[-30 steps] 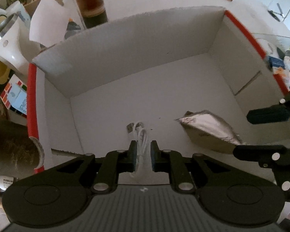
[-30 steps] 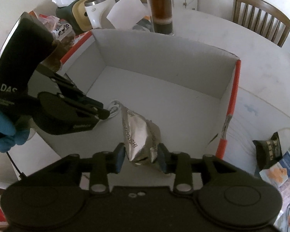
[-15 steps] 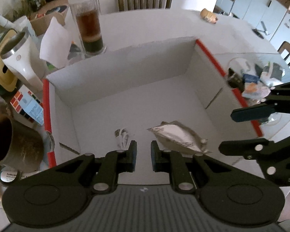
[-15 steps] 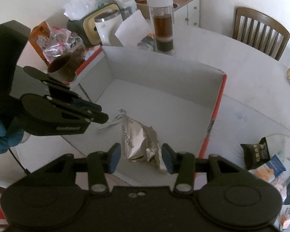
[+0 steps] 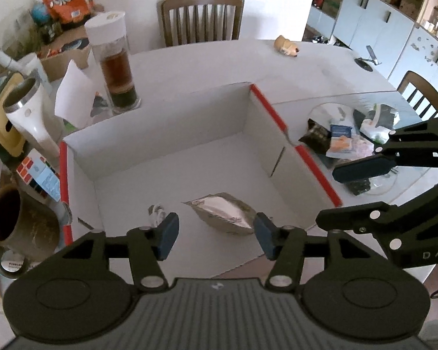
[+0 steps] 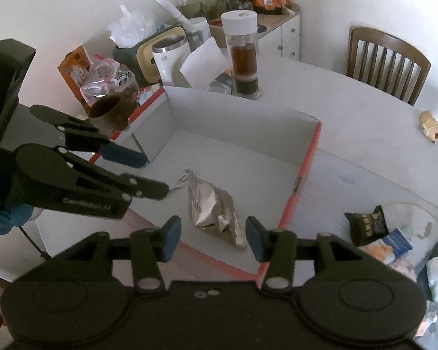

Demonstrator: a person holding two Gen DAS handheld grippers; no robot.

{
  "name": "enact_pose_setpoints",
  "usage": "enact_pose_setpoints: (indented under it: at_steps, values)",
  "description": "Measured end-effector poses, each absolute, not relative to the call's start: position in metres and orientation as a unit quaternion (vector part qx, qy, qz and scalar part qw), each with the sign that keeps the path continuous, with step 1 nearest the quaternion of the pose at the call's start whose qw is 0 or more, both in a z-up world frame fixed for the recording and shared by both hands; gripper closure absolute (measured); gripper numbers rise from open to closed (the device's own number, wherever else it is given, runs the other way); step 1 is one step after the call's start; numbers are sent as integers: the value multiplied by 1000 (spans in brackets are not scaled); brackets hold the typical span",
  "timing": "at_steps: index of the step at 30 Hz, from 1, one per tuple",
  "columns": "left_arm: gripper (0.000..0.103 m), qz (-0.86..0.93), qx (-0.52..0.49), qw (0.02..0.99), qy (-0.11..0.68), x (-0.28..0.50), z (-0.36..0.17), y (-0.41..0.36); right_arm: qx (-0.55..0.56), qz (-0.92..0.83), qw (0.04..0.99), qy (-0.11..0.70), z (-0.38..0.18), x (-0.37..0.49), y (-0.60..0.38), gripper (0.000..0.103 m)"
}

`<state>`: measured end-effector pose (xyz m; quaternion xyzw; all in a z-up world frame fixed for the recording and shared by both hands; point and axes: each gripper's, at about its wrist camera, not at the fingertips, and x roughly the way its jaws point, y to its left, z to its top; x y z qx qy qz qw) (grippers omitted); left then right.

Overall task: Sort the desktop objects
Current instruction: 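Withdraw both tools from the box back over the snack pile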

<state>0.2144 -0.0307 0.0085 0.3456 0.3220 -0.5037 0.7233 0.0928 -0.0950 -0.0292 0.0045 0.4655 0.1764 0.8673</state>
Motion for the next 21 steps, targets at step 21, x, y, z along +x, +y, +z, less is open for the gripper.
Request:
enact_pose_setpoints:
  at_steps: [21]
  values:
    - [0, -527, 305, 732, 306, 164, 12, -28, 44, 153, 892, 424, -11, 37, -145, 24]
